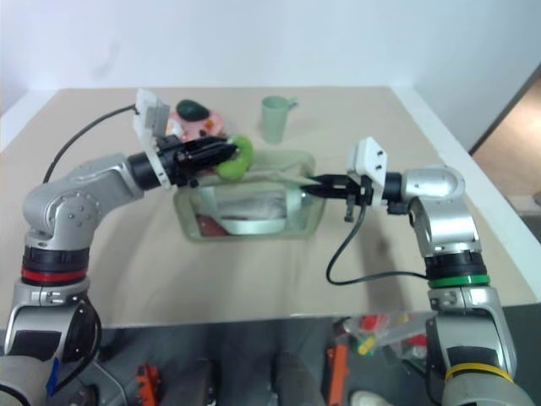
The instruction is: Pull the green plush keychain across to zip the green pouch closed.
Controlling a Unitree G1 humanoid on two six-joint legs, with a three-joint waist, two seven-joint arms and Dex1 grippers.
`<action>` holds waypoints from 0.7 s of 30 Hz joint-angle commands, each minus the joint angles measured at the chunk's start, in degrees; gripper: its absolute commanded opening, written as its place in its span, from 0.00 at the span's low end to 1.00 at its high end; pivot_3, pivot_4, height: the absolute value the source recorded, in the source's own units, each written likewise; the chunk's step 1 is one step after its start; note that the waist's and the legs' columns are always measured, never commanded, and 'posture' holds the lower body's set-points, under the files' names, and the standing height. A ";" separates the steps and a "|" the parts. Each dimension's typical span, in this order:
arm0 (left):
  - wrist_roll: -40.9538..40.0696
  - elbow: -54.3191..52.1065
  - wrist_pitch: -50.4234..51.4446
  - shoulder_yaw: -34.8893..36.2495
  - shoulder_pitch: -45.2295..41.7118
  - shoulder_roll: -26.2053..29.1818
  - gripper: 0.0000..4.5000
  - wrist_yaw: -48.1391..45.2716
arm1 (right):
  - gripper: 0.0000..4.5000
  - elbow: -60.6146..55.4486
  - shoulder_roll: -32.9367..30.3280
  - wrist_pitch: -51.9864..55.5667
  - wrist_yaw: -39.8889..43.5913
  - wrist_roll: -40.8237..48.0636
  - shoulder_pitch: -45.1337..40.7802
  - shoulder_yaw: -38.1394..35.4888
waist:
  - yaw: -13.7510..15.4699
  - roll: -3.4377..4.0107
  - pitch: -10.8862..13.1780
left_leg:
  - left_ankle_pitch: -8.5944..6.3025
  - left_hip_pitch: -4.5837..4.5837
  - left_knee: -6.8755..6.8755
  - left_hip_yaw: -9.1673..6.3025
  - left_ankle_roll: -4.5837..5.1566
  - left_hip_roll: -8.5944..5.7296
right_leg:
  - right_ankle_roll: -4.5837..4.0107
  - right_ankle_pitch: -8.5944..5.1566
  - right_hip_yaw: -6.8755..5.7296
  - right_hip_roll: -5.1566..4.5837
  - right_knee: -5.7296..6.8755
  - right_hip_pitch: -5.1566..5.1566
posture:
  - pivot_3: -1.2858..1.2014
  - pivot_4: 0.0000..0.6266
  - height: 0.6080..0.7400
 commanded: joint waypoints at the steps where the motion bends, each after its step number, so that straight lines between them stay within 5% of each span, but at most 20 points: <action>1: 0.53 -3.31 0.53 0.39 -1.48 4.66 0.68 -4.30 | 0.00 -0.89 -1.03 -0.83 -0.25 -0.28 -0.27 -1.11 | -0.02 0.00 0.00 | 0.00 0.00 0.00 0.00 0.00 0.00 | 0.00 0.00 0.00 0.00 0.00 0.00 | 0.52 0.24 1.00; 6: -0.68 -9.13 3.00 2.85 1.13 12.08 1.00 -6.99 | 0.00 -0.51 -1.16 -1.06 -0.20 -0.32 -0.47 -1.15 | -0.09 0.01 0.00 | -0.01 -0.02 -0.07 0.01 0.00 0.03 | -0.01 -0.04 0.00 0.01 0.00 -0.06 | 0.52 0.24 1.00; 11: 0.27 -15.92 1.62 7.72 8.24 17.25 1.00 -6.48 | 0.00 -0.33 -1.01 -1.29 -0.39 -0.40 -0.18 -1.10 | -0.16 0.01 0.01 | -0.01 -0.01 -0.07 0.02 0.00 0.05 | -0.02 -0.05 0.01 0.00 0.00 -0.06 | 0.52 0.24 1.00; 18: 4.20 -22.66 -4.67 10.09 22.74 15.18 1.00 -3.07 | 0.00 0.83 -0.29 -1.80 -0.57 -0.76 -0.95 -0.66 | -0.07 0.01 0.01 | 0.00 0.02 -0.03 0.04 0.00 0.06 | -0.27 -0.19 0.01 0.00 0.00 -0.02 | 0.52 0.24 1.00; 21: 7.66 -21.80 -8.13 7.76 25.72 12.73 0.80 -1.48 | 0.00 1.31 0.14 -2.17 -0.49 -0.88 -1.33 -0.31 | -0.07 0.00 0.00 | 0.00 0.04 0.02 0.03 0.00 0.06 | -0.30 -0.17 0.00 0.00 0.01 0.01 | 0.52 0.24 1.00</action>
